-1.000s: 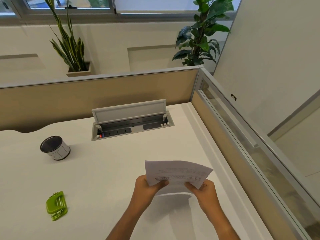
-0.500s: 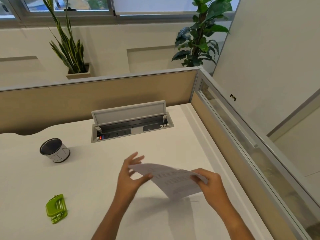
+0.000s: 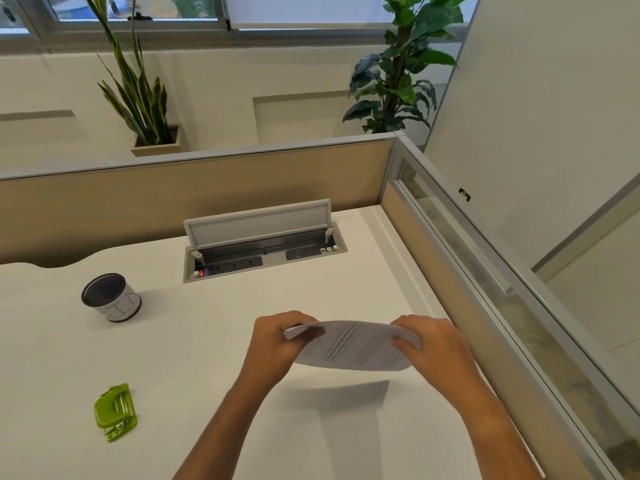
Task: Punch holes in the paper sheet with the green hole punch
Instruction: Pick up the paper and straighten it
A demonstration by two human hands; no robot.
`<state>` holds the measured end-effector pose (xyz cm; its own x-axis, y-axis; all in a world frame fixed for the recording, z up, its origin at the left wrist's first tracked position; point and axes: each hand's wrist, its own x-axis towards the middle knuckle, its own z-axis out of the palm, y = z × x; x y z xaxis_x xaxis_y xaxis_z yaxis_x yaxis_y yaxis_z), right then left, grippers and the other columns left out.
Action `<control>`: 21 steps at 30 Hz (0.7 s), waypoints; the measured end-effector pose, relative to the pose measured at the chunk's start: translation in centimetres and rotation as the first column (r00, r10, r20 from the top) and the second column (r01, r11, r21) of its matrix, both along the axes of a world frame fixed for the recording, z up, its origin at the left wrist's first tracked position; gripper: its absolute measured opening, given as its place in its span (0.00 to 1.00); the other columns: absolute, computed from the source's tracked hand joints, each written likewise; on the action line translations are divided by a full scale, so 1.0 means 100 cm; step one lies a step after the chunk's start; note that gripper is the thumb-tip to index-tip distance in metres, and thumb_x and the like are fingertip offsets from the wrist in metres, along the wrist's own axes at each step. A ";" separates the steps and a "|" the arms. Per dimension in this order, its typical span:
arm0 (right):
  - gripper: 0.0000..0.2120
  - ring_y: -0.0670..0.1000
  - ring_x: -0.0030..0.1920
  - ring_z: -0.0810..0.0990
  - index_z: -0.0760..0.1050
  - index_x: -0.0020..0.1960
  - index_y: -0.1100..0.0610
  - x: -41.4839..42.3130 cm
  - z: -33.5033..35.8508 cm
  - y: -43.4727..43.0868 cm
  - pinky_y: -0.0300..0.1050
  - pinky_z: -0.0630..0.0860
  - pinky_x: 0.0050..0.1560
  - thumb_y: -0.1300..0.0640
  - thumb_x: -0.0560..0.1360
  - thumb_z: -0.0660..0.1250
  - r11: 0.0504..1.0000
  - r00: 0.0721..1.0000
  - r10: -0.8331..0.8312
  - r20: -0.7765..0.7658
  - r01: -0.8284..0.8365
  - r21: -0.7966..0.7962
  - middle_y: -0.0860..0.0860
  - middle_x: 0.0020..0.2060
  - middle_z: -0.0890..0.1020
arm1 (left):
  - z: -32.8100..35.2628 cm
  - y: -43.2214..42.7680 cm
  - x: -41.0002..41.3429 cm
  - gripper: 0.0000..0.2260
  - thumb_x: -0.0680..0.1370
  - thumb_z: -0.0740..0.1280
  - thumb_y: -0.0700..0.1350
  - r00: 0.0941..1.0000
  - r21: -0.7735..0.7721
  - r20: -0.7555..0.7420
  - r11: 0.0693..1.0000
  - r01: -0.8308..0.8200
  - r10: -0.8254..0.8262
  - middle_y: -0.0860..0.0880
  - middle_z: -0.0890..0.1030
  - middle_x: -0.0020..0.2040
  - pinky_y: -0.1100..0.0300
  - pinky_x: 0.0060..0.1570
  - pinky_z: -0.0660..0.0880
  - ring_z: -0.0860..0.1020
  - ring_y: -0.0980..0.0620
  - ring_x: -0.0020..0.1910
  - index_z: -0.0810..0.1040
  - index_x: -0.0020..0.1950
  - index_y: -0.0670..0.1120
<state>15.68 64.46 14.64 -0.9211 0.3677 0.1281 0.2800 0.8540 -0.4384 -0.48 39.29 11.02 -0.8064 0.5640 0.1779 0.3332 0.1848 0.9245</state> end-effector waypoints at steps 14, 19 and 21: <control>0.12 0.51 0.46 0.89 0.88 0.48 0.54 0.028 -0.071 0.025 0.37 0.84 0.45 0.68 0.71 0.81 0.542 0.913 -0.370 -0.172 0.061 -0.838 0.54 0.45 0.90 | -0.054 -0.016 -0.001 0.02 0.75 0.80 0.45 0.946 -0.003 0.316 0.997 -0.073 0.070 0.48 0.90 0.44 0.61 0.44 0.79 0.86 0.53 0.42 0.91 0.47 0.50; 0.14 0.58 0.51 0.90 0.89 0.52 0.59 0.037 -0.106 0.019 0.38 0.85 0.46 0.71 0.70 0.81 0.378 0.905 -0.425 -0.018 0.160 -0.912 0.58 0.48 0.91 | -0.077 -0.026 0.009 0.07 0.75 0.80 0.39 0.933 -0.090 0.352 0.995 -0.040 0.070 0.49 0.91 0.46 0.51 0.50 0.81 0.88 0.48 0.46 0.91 0.48 0.51; 0.12 0.58 0.51 0.90 0.90 0.50 0.58 0.037 -0.110 0.018 0.37 0.85 0.46 0.71 0.71 0.80 0.380 0.909 -0.416 -0.010 0.164 -0.910 0.58 0.47 0.91 | -0.080 -0.028 0.010 0.05 0.76 0.80 0.40 0.935 -0.111 0.346 0.993 -0.048 0.084 0.48 0.90 0.44 0.49 0.49 0.81 0.87 0.47 0.45 0.91 0.46 0.50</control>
